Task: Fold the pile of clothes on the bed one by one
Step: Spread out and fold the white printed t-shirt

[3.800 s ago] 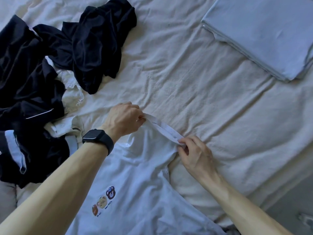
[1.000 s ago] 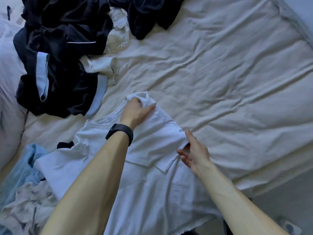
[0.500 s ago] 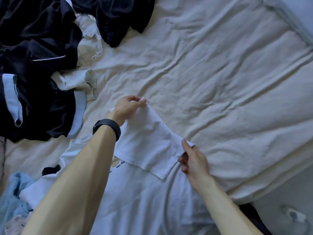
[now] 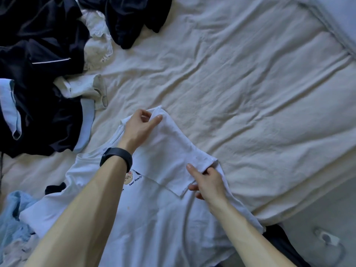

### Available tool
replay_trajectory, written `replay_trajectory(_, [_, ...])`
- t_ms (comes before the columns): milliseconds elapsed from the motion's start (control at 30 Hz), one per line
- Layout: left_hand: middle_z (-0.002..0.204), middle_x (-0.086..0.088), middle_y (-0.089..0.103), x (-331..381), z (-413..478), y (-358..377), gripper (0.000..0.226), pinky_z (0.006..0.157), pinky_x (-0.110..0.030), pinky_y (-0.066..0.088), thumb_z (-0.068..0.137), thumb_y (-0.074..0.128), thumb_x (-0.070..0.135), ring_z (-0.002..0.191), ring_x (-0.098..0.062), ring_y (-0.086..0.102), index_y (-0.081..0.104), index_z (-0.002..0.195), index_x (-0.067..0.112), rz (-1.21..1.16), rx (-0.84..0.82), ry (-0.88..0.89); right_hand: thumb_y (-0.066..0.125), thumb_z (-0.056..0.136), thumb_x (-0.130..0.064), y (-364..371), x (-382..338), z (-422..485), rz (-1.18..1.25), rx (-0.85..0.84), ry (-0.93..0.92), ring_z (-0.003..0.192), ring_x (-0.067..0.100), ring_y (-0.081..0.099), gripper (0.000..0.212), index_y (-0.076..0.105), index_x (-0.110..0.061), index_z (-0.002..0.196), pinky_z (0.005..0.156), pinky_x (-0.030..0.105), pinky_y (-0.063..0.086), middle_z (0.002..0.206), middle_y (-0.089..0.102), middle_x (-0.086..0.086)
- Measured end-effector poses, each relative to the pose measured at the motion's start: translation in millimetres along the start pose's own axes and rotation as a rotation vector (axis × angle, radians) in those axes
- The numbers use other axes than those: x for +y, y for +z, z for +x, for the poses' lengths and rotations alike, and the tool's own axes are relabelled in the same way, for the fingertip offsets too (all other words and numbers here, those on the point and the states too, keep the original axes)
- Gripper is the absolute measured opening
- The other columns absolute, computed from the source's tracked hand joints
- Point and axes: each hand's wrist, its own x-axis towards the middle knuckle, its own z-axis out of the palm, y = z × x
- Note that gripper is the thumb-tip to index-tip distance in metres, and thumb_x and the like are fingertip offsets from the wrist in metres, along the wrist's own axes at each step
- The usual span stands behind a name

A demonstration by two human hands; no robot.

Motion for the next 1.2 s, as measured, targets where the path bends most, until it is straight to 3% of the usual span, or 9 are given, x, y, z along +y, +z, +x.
replay_trajectory(300, [0.082,0.001,0.061,-53,-40,-23,0.024,0.059,-0.033,0.041,0.09,0.064,0.041,0.08,-0.023,0.058,0.056,0.085,0.018,0.373,-0.091,-0.059,0.073,0.089,-0.022,15,22,-10,-0.122,-0.103,0.063,0.048,0.009,0.059,0.018,0.068,-0.005,0.093,0.046,0.024,0.049,0.07,0.068,0.002])
replay_trajectory(467, [0.125,-0.003,0.058,-60,-68,-8,0.046,0.09,-0.046,0.049,0.088,0.058,0.039,0.112,-0.029,0.056,0.049,0.131,0.026,0.526,0.161,-0.066,0.055,0.091,-0.047,-4,14,-22,-0.826,-0.131,-0.103,0.064,0.015,0.071,0.036,0.07,-0.018,0.077,0.073,0.037,0.06,0.064,0.073,-0.004])
replay_trajectory(533, [0.142,-0.008,0.046,-67,-89,11,0.058,0.099,-0.048,0.042,0.091,0.058,0.041,0.127,-0.032,0.046,0.043,0.143,0.02,0.616,0.349,0.043,0.049,0.093,-0.052,-11,-3,-20,-1.082,-0.067,-0.269,0.077,0.019,0.066,0.04,0.067,-0.02,0.075,0.076,0.033,0.053,0.068,0.07,-0.005])
replay_trajectory(633, [0.158,-0.008,0.032,-80,-114,51,0.068,0.116,-0.052,0.027,0.092,0.052,0.054,0.145,-0.031,0.03,0.038,0.149,0.019,0.564,0.425,0.094,0.05,0.098,-0.039,5,-38,-6,-1.049,0.098,-0.789,0.086,0.026,0.063,0.026,0.065,-0.022,0.085,0.071,0.034,0.044,0.085,0.069,-0.003])
replay_trajectory(733, [0.167,-0.007,0.015,-101,-132,96,0.086,0.12,-0.055,0.008,0.09,0.037,0.073,0.154,-0.029,0.01,0.026,0.157,0.021,0.573,0.371,0.063,0.051,0.097,-0.031,49,-59,32,-1.087,0.078,-1.375,0.119,0.03,0.06,0.034,0.067,-0.015,0.122,0.095,0.041,0.047,0.129,0.066,0.008])
replay_trajectory(800, [0.168,-0.006,0.006,-115,-140,119,0.095,0.12,-0.057,0.003,0.086,0.029,0.081,0.155,-0.029,0.002,0.018,0.16,0.022,0.6,0.329,0.05,0.04,0.102,-0.045,68,-68,66,-1.498,-0.074,-1.338,0.154,0.024,0.02,0.059,0.036,-0.021,0.156,0.121,0.05,0.016,0.166,0.027,0.006])
replay_trajectory(867, [0.168,-0.004,-0.005,-128,-140,132,0.101,0.12,-0.057,-0.001,0.084,0.027,0.086,0.154,-0.027,-0.007,0.006,0.161,0.024,0.615,0.32,0.042,0.024,0.102,-0.06,73,-76,101,-1.786,-0.104,-1.354,0.157,0.017,-0.007,0.07,0.009,-0.029,0.162,0.121,0.053,-0.012,0.171,0.0,-0.002])
replay_trajectory(1067, [0.168,-0.004,-0.003,-133,-143,137,0.103,0.12,-0.055,-0.009,0.083,0.033,0.085,0.154,-0.026,-0.008,0.006,0.161,0.023,0.607,0.336,0.024,0.025,0.098,-0.067,63,-57,95,-1.714,0.111,-1.376,0.157,0.024,-0.008,0.079,0.01,-0.025,0.163,0.119,0.056,-0.017,0.17,-0.005,0.006])
replay_trajectory(1200, [0.168,0.001,-0.002,-161,-197,153,0.086,0.121,-0.056,-0.003,0.092,0.031,0.073,0.155,-0.022,-0.002,0.007,0.161,0.026,0.581,0.31,0.05,0.036,0.097,-0.06,1,10,55,-1.728,-0.01,-1.419,0.157,0.025,0.003,0.073,0.026,-0.027,0.161,0.122,0.059,-0.002,0.17,0.007,0.007])
